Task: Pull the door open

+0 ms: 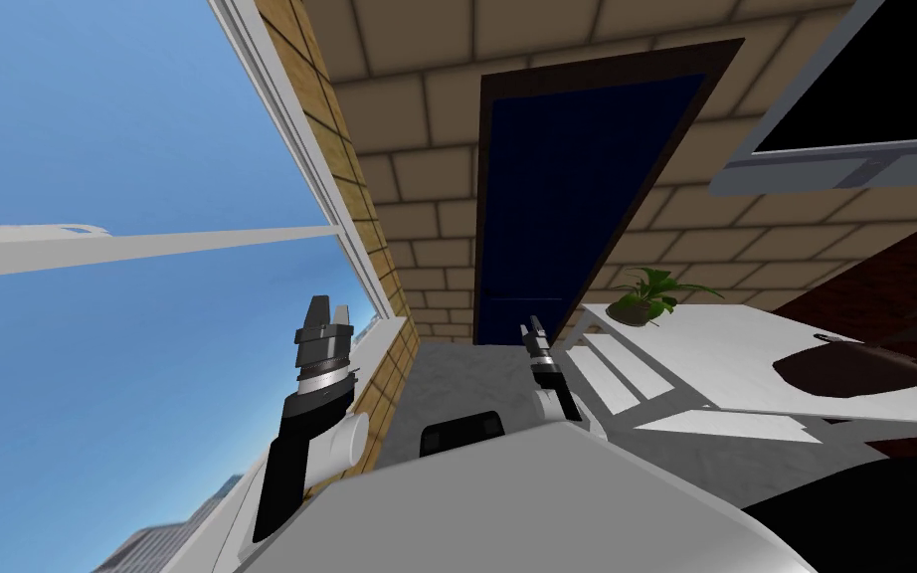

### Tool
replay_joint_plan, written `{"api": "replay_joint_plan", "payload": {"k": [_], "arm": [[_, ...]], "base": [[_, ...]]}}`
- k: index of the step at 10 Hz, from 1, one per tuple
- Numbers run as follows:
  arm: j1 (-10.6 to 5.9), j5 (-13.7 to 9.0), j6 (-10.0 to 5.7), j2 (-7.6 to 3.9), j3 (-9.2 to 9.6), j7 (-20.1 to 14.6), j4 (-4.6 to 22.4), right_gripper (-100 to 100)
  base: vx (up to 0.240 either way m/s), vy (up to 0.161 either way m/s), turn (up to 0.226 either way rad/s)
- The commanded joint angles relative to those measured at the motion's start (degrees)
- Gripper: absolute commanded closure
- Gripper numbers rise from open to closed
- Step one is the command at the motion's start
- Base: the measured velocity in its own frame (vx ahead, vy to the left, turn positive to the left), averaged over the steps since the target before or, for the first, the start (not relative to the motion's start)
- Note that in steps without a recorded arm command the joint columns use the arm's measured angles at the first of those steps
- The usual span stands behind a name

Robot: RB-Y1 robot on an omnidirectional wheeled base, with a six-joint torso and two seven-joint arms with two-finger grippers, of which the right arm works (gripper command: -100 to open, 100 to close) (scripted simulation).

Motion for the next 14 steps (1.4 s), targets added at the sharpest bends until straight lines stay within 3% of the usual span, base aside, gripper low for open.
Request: {"api": "replay_joint_plan", "payload": {"k": [1, 14], "arm": [[-0.54, 0.1, -0.27, -0.05, -0.24, 0.0, 2.0, -100], [-3.3, 0.4, -3.21, -0.54, -1.92, -0.1, 16.7, -100]], "base": [[0.1, -0.008, 0.019], [0.099, 0.001, 0.02]]}}
